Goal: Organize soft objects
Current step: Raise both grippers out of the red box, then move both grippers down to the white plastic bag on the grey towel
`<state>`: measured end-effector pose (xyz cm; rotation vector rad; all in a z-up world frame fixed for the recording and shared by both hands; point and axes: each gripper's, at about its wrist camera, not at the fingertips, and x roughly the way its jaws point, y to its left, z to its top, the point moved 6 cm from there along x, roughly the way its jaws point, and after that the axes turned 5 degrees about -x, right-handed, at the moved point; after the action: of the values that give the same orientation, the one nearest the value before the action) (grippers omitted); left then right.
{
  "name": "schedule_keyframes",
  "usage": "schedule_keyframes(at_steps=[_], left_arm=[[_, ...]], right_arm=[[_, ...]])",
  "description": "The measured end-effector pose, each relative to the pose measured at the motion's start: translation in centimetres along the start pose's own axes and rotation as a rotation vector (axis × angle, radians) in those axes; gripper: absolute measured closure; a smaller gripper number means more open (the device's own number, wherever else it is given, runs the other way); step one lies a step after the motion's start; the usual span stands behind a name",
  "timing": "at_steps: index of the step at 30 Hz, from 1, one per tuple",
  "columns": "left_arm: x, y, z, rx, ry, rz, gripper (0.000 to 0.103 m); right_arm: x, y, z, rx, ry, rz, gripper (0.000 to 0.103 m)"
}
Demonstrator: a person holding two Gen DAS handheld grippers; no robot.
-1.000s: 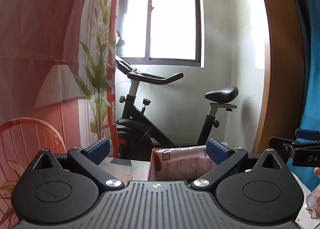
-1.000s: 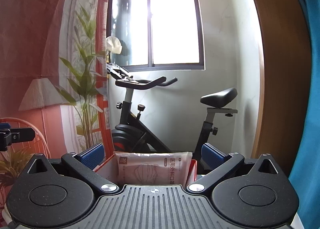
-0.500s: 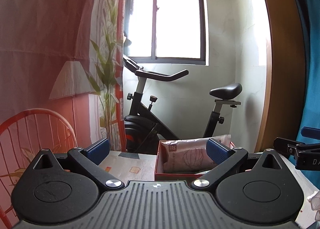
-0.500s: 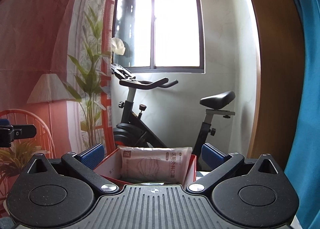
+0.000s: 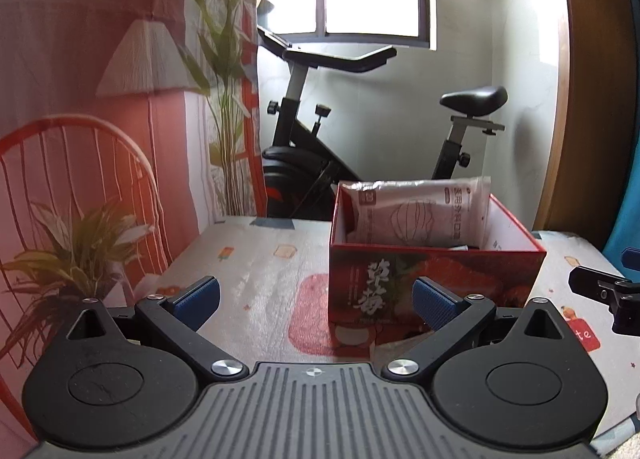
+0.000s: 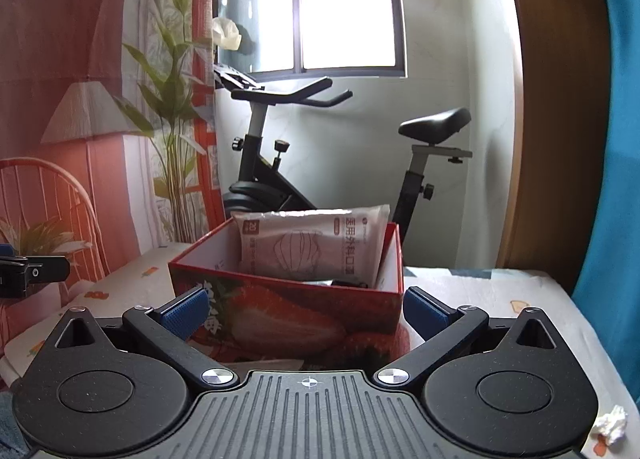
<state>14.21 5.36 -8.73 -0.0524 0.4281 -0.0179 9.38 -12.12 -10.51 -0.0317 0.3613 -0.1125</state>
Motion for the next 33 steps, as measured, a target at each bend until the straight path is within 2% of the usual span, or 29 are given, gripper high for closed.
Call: schedule_keyframes(at_steps=[12,16,22,23,27,29,33], left_arm=[[6.4,1.2,-5.0,-0.073,0.221,-0.028,0.000],[8.1,1.4,-6.4,-0.094,0.281,-0.042,0.002],[10.3,1.5,-8.0,-0.124,0.356,-0.065,0.014],[10.6,1.5,-8.2,-0.129,0.363,-0.071,0.019],[12.2,1.4,-8.7,-0.177,0.394,-0.117,0.033],[13.1,1.1,-8.8,-0.201,0.417,-0.155,0.034],[15.0,0.0,-9.3,-0.277,0.500,-0.275,0.034]], right_arm=[[5.2,-0.1,-4.9,0.020,0.127,0.037,0.002],[7.1,0.1,-6.5,0.027,0.177,0.062,0.010],[9.6,0.7,-8.3,0.022,0.235,0.106,0.024],[10.0,0.8,-8.5,0.021,0.244,0.114,0.025],[11.5,1.4,-9.2,0.015,0.269,0.147,0.036],[12.3,1.6,-9.3,0.008,0.278,0.163,0.041],[13.8,1.8,-9.4,0.008,0.295,0.183,0.043]])
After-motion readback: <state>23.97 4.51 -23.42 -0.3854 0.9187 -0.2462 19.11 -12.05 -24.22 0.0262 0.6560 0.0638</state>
